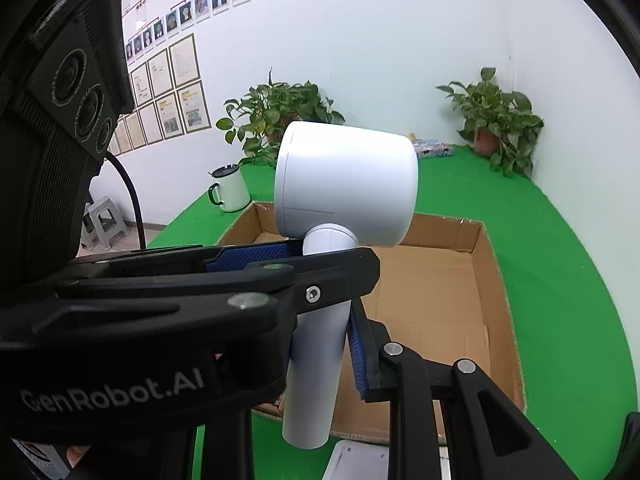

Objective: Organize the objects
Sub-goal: 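Carry the hair dryer over the box and lower it beside the divider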

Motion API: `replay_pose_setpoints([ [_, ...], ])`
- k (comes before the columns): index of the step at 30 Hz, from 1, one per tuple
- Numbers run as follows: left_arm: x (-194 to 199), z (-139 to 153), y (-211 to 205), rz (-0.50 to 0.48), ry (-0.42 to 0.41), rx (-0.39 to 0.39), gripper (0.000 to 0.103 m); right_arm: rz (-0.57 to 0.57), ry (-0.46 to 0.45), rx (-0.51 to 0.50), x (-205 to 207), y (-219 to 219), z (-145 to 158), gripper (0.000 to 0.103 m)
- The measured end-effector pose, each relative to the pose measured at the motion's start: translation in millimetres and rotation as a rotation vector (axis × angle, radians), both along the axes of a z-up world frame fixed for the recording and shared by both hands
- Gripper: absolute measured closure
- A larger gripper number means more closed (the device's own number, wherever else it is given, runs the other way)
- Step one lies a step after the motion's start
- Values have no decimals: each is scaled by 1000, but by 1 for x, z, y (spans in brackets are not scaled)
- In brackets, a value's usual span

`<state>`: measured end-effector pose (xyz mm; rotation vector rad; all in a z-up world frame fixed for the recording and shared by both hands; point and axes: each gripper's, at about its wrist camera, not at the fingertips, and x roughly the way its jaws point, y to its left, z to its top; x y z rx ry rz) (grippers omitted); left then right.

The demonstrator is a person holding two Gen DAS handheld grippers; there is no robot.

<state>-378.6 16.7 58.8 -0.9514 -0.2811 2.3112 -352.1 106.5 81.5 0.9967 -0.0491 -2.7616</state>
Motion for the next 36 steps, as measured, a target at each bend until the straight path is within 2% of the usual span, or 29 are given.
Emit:
replay_pose_setpoints([
  [14, -40, -59, 11, 2, -139, -34, 73, 8, -139, -60, -61, 27, -77, 79],
  [20, -51, -80, 14, 18, -198, -58, 73, 25, -197, -83, -71, 32, -111, 79],
  [24, -59, -104, 18, 34, -269, -95, 73, 40, -257, -118, -76, 36, -135, 79],
  [31, -68, -138, 22, 46, -368, -118, 72, 43, -350, -162, -80, 40, -172, 79],
  [36, -67, -145, 22, 54, -390, -148, 72, 38, -398, -194, -82, 39, -190, 80],
])
